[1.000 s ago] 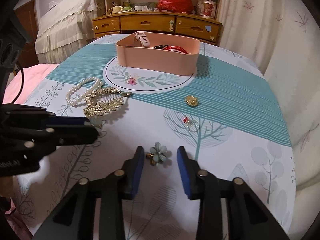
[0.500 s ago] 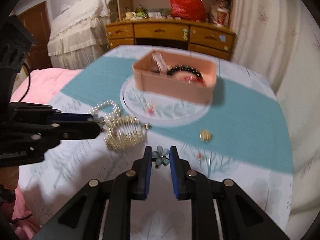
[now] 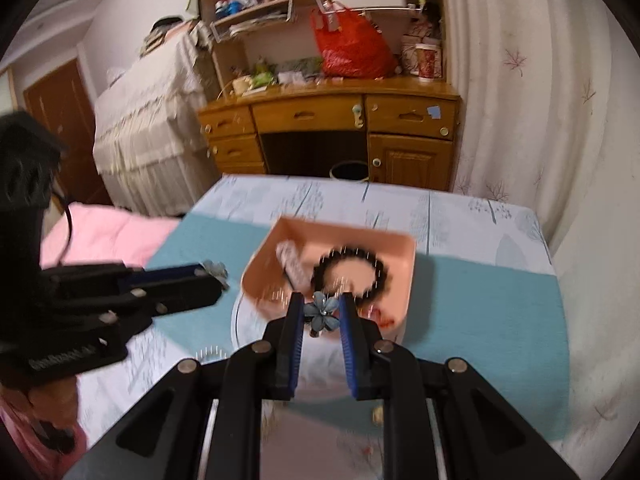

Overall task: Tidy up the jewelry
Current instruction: 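Carry both brooches into the pink tray and open both grippers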

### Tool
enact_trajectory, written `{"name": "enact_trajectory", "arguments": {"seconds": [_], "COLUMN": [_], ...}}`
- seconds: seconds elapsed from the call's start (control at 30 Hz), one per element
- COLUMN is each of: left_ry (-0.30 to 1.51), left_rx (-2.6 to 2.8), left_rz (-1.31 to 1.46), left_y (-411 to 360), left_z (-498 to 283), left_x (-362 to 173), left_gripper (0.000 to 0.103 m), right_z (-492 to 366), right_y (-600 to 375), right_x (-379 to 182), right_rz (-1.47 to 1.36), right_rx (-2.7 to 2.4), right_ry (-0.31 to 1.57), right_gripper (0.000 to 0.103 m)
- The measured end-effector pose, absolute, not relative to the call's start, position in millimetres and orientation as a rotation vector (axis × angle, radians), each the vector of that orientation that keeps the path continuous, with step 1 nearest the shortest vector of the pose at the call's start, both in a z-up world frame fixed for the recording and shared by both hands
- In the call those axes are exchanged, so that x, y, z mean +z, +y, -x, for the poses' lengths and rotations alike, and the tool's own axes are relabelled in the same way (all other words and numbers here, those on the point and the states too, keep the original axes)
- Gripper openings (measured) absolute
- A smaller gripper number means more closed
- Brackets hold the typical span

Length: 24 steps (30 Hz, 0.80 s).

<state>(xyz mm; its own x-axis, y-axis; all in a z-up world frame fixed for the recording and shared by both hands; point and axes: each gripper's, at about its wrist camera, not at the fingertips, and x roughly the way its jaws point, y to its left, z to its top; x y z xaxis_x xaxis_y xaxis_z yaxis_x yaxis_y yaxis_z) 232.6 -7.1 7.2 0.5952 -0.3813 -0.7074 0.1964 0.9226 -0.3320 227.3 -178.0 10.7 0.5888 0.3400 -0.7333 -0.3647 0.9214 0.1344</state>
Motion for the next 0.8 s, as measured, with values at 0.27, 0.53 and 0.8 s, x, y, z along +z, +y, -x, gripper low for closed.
{"name": "enact_trajectory", "arguments": {"seconds": [0.27,0.53,0.8], "left_ry": [0.898,0.954,0.982], "left_rx": [-0.334,-0.32,-0.214], "left_rz": [0.308,0.304,0.277], "left_y": [-9.6,-8.7,3.4], "left_z": [-287.5,-304.9,-299.2], "left_x": [-12.4,-30.1,-28.7], "left_gripper": [0.015,0.031,0.063], "right_z": [-271.7,-293.6,-284.8], "right_y": [-187.5,-187.8,-191.0], "right_x": [5.0,-17.5,-20.1], "right_rz": [-0.072,-0.043,-0.039], "right_rx": [0.41,0.391,0.349], "right_ry": [0.845,0.903,0.926], "right_gripper": [0.018,0.032,0.043]}}
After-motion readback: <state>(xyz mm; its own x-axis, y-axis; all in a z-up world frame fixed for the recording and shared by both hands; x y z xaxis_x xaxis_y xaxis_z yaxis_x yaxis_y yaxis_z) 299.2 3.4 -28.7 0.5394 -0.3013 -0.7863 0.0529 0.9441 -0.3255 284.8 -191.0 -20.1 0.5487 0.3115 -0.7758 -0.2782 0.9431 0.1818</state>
